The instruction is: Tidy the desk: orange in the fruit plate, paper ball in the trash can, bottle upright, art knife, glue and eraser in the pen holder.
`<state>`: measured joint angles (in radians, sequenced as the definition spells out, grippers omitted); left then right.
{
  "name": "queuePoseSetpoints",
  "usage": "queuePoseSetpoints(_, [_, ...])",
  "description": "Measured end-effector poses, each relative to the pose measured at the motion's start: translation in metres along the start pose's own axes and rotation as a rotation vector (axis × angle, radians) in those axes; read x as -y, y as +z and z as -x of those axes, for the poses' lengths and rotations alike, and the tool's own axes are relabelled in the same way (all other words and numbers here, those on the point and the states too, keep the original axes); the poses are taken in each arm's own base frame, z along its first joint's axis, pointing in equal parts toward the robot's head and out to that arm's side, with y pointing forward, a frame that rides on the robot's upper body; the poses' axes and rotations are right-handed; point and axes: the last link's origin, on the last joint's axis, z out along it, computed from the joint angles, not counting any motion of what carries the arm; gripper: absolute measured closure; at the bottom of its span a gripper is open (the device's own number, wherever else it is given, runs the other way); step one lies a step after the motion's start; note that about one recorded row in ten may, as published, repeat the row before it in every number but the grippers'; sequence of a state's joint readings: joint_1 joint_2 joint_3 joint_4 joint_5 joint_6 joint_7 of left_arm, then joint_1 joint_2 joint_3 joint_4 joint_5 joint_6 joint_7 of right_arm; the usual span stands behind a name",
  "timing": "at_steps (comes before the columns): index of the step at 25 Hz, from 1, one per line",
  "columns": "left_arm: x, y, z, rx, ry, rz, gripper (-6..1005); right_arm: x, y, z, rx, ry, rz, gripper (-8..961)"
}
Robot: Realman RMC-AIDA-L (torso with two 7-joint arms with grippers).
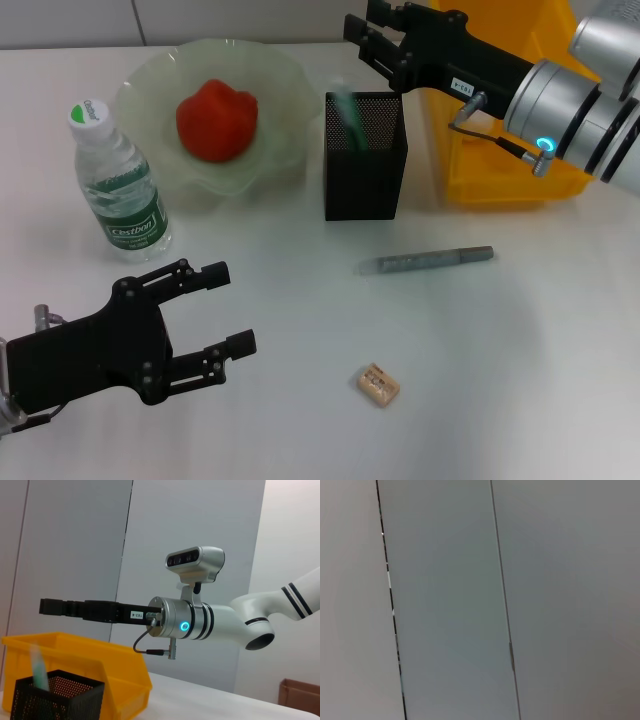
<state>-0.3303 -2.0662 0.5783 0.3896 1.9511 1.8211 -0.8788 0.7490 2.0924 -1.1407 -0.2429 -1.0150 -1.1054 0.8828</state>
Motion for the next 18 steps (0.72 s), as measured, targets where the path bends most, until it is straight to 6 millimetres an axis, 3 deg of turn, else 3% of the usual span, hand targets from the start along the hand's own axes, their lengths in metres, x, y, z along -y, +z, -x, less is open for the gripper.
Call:
queuePoseSetpoints(3, [0.000, 0.000, 0.000, 0.000, 0.000, 0.000, 216, 0.000, -0.001, 0.000, 0.000, -0.009, -0.002, 746])
queuePoseSetpoints(8, [0.000, -0.001, 0.000, 0.000, 0.001, 0.001, 216, 0.000, -0.002, 0.001, 0.008, -0.014, 0.004, 488])
queuePoseSetpoints(14, [0.001, -0.001, -0.001, 0.003, -0.001, 0.002, 216, -0.008, -0.009, 0.010, 0.070, 0.084, 0.083, 300])
queuePoseSetpoints(18, [0.001, -0.003, 0.000, 0.015, 0.002, 0.006, 216, -0.020, -0.032, 0.020, 0.137, 0.101, 0.196, 301])
